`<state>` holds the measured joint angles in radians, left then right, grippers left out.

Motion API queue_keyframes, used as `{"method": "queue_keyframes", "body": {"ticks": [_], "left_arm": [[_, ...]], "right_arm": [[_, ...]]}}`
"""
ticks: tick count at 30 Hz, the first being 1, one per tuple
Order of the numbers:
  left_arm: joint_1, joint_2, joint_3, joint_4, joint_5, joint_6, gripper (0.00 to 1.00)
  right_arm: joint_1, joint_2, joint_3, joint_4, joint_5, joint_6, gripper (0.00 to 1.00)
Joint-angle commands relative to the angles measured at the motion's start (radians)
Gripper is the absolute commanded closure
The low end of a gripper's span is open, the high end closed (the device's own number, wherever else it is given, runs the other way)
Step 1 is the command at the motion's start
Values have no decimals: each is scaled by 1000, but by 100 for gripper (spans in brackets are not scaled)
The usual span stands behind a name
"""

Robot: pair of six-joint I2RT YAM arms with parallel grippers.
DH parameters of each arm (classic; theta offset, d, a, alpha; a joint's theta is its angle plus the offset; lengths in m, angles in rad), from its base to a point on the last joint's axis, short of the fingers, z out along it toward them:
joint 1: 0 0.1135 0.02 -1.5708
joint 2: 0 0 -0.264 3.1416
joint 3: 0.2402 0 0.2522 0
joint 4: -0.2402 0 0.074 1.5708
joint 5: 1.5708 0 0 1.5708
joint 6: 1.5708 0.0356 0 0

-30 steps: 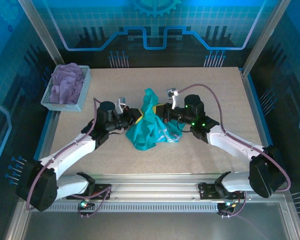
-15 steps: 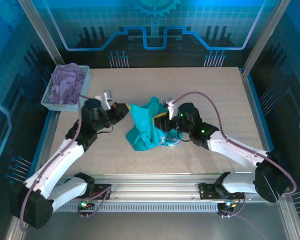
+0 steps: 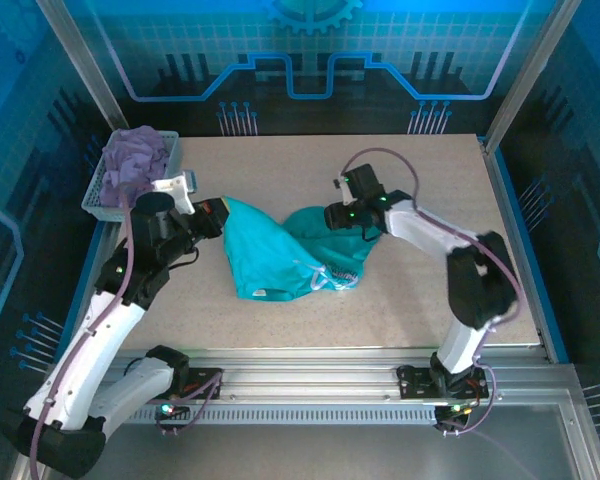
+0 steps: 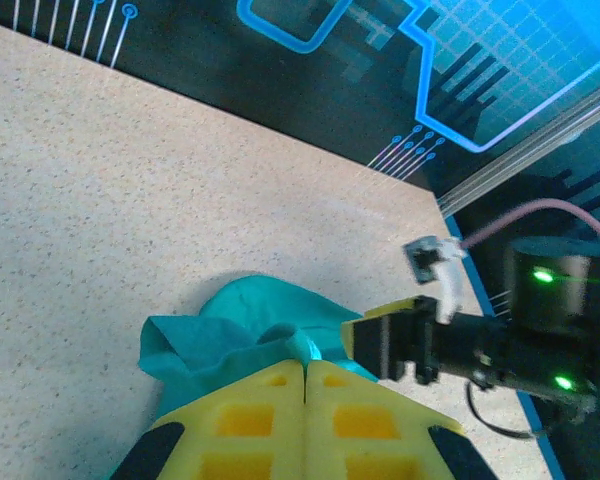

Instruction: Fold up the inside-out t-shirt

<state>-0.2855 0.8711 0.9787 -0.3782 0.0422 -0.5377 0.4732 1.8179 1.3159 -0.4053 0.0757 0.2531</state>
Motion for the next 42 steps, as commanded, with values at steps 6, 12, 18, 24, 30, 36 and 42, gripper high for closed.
{"method": "queue_keyframes", "body": {"ticks": [6,12,18,24,30,36,42], "left_arm": [[8,8,25,-31,-22,35,100],[17,25,56,-58,-66,25,100],[86,4,139,-65,-98,10,100],[185,17,286,7,-46,-15,100],[229,50,345,76,-17,24,100],[231,40,167,86,113,62,100],[232,21,42,25,191,69,100]], "right_arm": [[72,386,352,-289,149,-118,38],[28,414,456,-351,130,-161,100],[-85,13,171,-96,57,-100,100],[-219,-398,-111,110,-18,26,100],[-238,-688,-361,164,71,102,100],[-229,-707,-562,60,35,164,56],[-71,-549,-499,61,-89,73,34]]}}
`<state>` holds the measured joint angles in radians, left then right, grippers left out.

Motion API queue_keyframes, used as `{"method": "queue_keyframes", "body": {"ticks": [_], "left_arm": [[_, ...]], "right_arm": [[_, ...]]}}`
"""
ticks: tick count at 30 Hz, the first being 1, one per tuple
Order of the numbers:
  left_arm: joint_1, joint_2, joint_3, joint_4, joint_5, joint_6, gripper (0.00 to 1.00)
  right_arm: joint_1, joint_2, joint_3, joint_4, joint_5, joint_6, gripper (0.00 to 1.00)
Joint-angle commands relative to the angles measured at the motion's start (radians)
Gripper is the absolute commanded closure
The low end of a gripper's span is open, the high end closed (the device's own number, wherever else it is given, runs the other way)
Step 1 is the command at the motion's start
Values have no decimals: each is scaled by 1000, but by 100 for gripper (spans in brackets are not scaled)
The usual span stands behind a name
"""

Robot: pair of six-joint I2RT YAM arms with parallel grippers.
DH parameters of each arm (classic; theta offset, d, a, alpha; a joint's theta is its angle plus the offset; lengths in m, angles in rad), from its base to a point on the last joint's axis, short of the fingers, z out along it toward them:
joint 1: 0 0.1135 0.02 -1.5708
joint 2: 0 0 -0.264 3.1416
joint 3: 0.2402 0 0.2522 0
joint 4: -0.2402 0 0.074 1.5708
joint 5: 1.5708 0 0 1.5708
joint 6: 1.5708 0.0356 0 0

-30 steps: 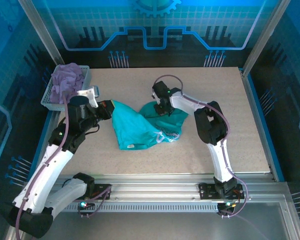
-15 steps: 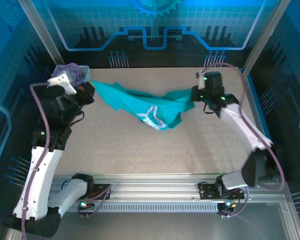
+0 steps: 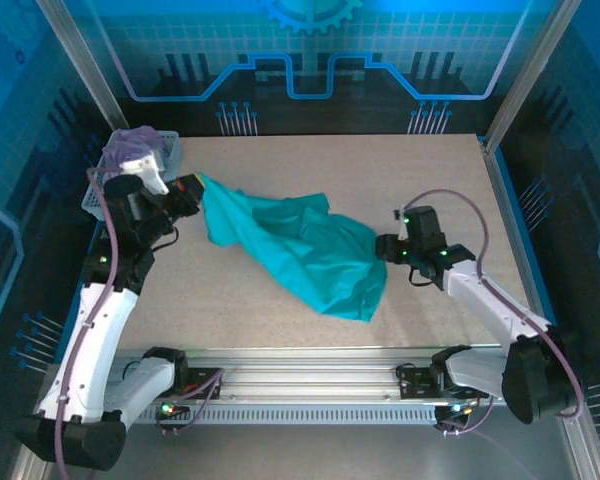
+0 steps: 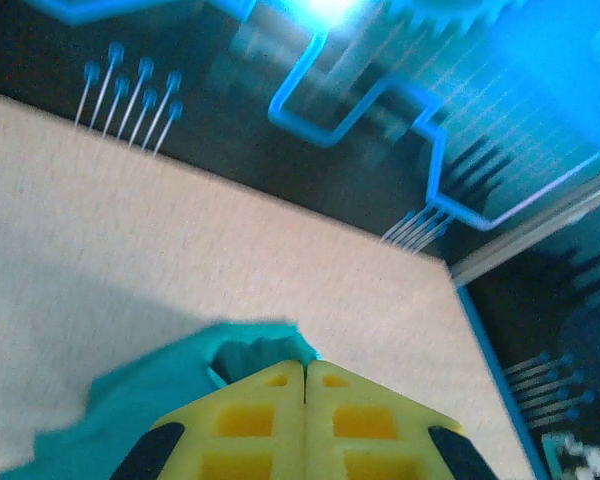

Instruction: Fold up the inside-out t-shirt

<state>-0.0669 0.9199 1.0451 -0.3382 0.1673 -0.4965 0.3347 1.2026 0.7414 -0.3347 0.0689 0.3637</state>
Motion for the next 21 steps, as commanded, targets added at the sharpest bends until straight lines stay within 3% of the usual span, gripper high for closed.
{"method": "queue_keyframes", "body": {"ticks": [1,6,11,21], "left_arm": [[13,-35,-36,-23,66,31,100],[16,-79,-84,-43,56,36,100],[18,-88,-100,-56,50,38,100],[19,-82,-114,-36,62,43,100]], "right_arm": [[94,113,113,-21,-86,-46,31],[210,361,315,-81,-74,-68,28],[220,484,389,-166,53,-80,30],[218,722,650,-277,150,-222,42]]}}
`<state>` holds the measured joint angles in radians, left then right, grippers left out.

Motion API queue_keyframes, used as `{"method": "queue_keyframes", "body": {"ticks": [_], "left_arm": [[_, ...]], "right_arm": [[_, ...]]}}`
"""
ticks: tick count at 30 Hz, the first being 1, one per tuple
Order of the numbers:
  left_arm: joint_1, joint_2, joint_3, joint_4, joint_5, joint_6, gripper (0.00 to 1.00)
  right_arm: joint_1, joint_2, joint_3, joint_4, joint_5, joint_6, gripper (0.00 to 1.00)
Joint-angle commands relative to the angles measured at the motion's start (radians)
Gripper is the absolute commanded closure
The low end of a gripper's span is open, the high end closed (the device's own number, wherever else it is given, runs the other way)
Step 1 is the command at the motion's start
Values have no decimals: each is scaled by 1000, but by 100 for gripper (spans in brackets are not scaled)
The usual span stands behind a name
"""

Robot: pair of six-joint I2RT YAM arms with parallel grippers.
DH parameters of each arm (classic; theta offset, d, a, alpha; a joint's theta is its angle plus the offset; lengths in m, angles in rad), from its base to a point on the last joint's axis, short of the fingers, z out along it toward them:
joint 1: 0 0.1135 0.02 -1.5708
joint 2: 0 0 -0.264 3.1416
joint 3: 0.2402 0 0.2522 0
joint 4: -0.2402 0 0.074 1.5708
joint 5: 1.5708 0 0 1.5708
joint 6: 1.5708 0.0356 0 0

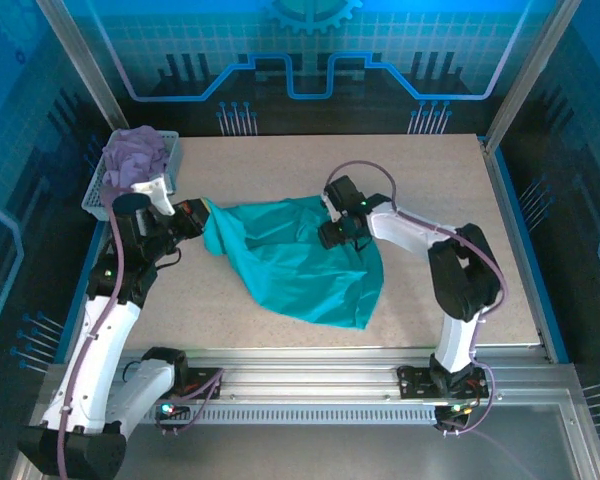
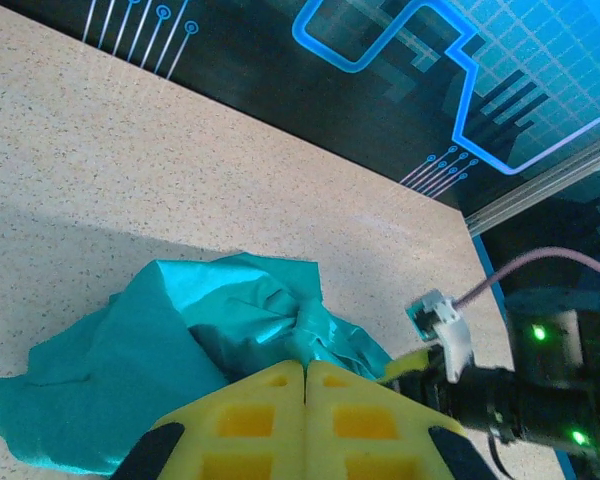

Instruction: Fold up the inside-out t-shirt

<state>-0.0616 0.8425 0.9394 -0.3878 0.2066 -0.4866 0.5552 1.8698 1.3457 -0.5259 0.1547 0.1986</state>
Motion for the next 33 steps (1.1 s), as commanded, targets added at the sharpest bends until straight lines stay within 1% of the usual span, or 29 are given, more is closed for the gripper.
{"method": "queue_keyframes", "body": {"ticks": [1,2,4,8,10,12,14,17,20,23,25,26,28,31,33], "left_arm": [[14,-5,-10,15,24,33,100],[14,-4,-13,20,26,32,100],[14,-1,-16,26,28,32,100],[14,7,-19,29,32,35,100],[14,9,-20,32,31,36,100],[16,6,-24,29,11,36,100],[19,-1,-25,12,-33,34,100],[56,-18,-10,-35,-85,27,100],[124,-37,31,-86,-90,38,100],[177,-48,56,-104,-78,53,100],[184,-46,55,-104,-72,52,100],[184,-46,45,-94,-63,47,100],[184,-43,23,-72,-40,30,100],[184,-33,6,-60,-13,22,100],[184,-31,0,-58,-11,27,100]], "right_arm": [[-7,66,53,-88,61,-62,42],[-13,78,57,-83,52,-66,43],[-30,98,72,-76,26,-73,46],[-43,106,93,-74,-21,-80,68],[-53,84,83,-52,-71,-83,80],[-65,48,76,-31,-140,-81,91],[-72,9,76,-25,-189,-82,100],[-81,-51,90,-62,-246,-77,100],[-83,-117,80,-89,-292,-72,100],[-82,-122,82,-82,-378,-41,94],[-73,-76,100,-64,-442,-20,88],[-66,-39,121,-66,-467,-12,82],[-64,5,151,-97,-474,-13,72],[-78,-49,76,-120,-397,-29,57],[-112,-103,-11,-118,-394,-24,53]]}}
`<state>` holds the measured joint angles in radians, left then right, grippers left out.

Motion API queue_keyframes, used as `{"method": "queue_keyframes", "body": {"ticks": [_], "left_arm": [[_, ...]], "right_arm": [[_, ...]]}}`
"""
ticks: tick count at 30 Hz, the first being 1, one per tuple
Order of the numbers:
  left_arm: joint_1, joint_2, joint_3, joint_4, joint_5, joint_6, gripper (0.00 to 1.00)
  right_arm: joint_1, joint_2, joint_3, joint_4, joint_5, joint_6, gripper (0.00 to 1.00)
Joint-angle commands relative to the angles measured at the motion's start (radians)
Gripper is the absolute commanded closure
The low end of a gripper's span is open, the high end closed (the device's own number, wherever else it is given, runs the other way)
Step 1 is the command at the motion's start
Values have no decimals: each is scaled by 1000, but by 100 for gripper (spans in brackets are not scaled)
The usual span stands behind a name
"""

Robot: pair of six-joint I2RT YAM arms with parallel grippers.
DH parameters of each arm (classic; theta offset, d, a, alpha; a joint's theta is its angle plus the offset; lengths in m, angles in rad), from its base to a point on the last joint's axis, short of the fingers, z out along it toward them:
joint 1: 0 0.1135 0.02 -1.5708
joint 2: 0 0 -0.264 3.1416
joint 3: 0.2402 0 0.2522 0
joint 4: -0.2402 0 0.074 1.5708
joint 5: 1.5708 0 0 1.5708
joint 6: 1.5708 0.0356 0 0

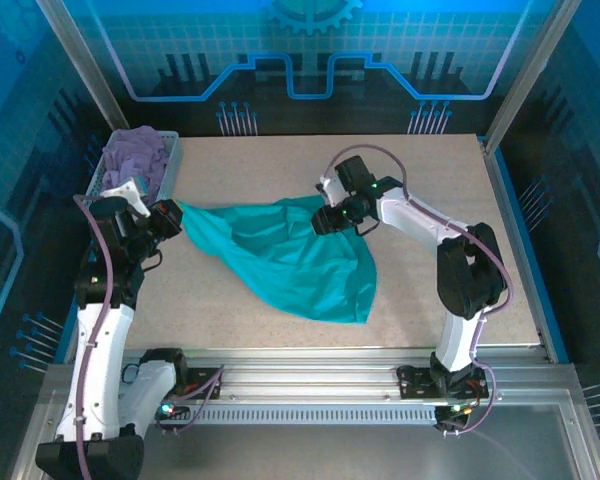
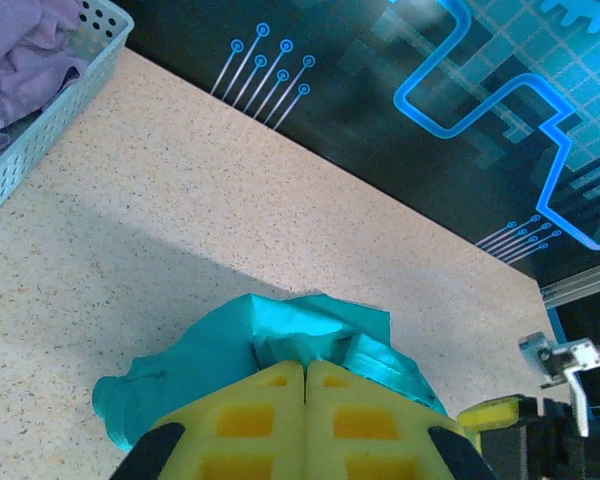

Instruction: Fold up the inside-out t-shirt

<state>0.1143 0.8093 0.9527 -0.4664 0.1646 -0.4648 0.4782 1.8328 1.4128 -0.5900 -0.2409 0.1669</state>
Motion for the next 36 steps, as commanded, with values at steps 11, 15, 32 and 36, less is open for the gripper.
{"method": "queue_keyframes", "body": {"ticks": [11,15,32,36], "left_arm": [[8,16,-22,39,52,2,100],[8,16,-22,39,51,3,100],[8,18,-29,53,57,1,100],[9,18,-29,51,55,3,100]], "right_arm": [[-149,-88,-310,25,-64,54,55],[-154,-29,-277,42,-101,61,54],[-188,17,-300,129,-204,101,66],[-202,7,-310,152,-232,118,78]]}}
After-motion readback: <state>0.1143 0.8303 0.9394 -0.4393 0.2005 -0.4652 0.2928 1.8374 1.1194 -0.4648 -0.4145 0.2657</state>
